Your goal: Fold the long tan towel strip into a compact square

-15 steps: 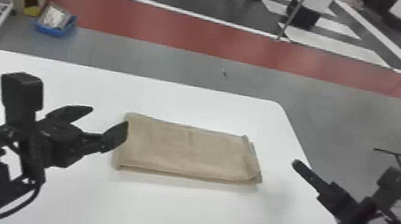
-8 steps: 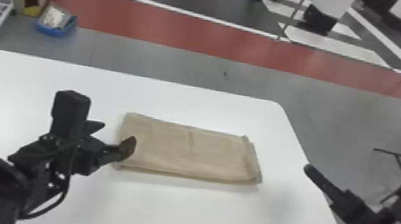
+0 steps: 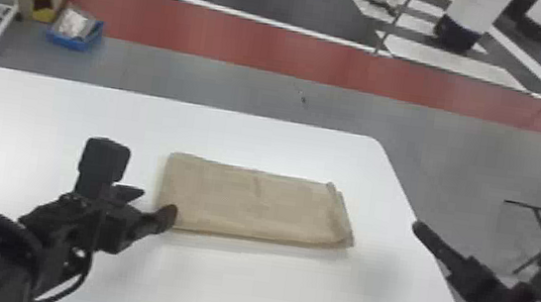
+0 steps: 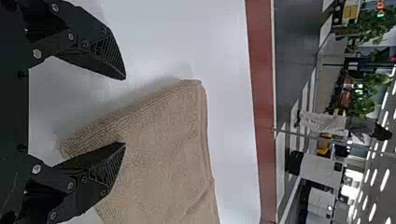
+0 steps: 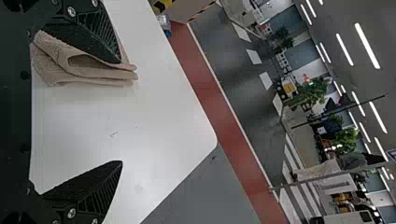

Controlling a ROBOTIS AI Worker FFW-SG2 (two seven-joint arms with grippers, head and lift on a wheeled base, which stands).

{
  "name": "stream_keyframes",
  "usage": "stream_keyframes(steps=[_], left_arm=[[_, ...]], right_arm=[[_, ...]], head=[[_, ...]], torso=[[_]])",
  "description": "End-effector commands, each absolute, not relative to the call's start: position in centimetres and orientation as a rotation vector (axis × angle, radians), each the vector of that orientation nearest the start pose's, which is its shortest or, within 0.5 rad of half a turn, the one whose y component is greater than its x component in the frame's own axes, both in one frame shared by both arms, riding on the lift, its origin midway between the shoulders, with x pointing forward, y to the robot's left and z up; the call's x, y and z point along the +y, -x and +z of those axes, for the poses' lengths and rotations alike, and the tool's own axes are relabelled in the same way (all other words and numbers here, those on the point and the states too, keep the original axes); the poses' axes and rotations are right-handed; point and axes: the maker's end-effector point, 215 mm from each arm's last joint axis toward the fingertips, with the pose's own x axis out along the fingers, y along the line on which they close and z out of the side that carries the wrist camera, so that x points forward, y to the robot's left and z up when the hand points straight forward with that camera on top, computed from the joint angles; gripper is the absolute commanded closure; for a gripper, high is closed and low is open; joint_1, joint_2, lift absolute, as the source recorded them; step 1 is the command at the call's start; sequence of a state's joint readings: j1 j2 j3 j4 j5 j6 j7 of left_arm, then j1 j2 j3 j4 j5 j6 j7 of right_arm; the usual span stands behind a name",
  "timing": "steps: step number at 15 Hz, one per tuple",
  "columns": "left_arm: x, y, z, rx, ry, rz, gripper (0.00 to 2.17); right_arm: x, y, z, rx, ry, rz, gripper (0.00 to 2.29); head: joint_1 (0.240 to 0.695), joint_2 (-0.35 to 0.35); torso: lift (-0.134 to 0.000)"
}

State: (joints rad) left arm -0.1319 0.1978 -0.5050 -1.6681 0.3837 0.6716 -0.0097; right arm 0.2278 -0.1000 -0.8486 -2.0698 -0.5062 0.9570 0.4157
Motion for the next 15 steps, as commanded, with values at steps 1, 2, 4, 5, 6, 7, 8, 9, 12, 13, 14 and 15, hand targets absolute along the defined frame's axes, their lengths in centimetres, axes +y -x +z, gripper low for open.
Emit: stream_keyframes(steps=[1, 2, 4, 5, 6, 7, 8, 9, 12, 13, 14, 15], left_arm=[[-1.0, -50.1, -46.4, 0.617, 0.003, -0.590, 0.46], [-1.2, -50.0, -46.4, 0.616, 0.000, -0.594, 0.46], [-1.3, -50.2, -46.0, 0.608, 0.001, -0.594, 0.69], [-1.2, -50.2, -45.9, 0.610, -0.001, -0.591, 0.91], [-1.2, -50.2, -45.7, 0.606, -0.002, -0.589, 1.07], [-1.1, -50.2, -45.3, 0.599, -0.002, -0.588, 1.09], [-1.0, -50.3, -44.8, 0.588, -0.004, -0.587, 1.25], [-1.0, -50.1, -44.6, 0.584, 0.001, -0.586, 1.36], [-0.5, -50.0, -43.8, 0.587, -0.004, -0.587, 1.36], [0.9, -49.9, -43.9, 0.604, -0.014, -0.572, 1.36], [1.9, -49.9, -43.7, 0.611, -0.018, -0.562, 1.36], [3.6, -49.9, -43.9, 0.617, -0.024, -0.540, 1.36]], right_arm=[[-50.9, -40.4, -35.4, 0.356, -0.461, -0.144, 0.13], [-51.0, -40.5, -35.4, 0.351, -0.459, -0.146, 0.13], [-50.9, -40.4, -35.5, 0.351, -0.463, -0.144, 0.13], [-51.1, -40.3, -35.4, 0.350, -0.463, -0.147, 0.13], [-51.1, -40.3, -35.5, 0.351, -0.462, -0.148, 0.13], [-51.1, -40.3, -35.5, 0.352, -0.463, -0.148, 0.13], [-51.1, -40.3, -35.6, 0.353, -0.464, -0.148, 0.13], [-51.1, -40.3, -35.6, 0.353, -0.465, -0.147, 0.13], [-50.8, -40.5, -35.6, 0.354, -0.464, -0.142, 0.13], [-50.6, -40.6, -35.7, 0.355, -0.467, -0.138, 0.13], [-50.6, -40.7, -35.6, 0.354, -0.464, -0.136, 0.13], [-50.4, -40.7, -35.6, 0.355, -0.464, -0.133, 0.13]], head=[[0.695, -0.350], [0.695, -0.350], [0.695, -0.350], [0.695, -0.350], [0.695, -0.350], [0.695, -0.350], [0.695, -0.350], [0.695, -0.350], [0.695, -0.350], [0.695, -0.350], [0.695, -0.350], [0.695, -0.350]], torso=[[-0.124], [-0.124], [-0.124], [-0.124], [-0.124], [-0.124], [-0.124], [-0.124], [-0.124], [-0.124], [-0.124], [-0.124]])
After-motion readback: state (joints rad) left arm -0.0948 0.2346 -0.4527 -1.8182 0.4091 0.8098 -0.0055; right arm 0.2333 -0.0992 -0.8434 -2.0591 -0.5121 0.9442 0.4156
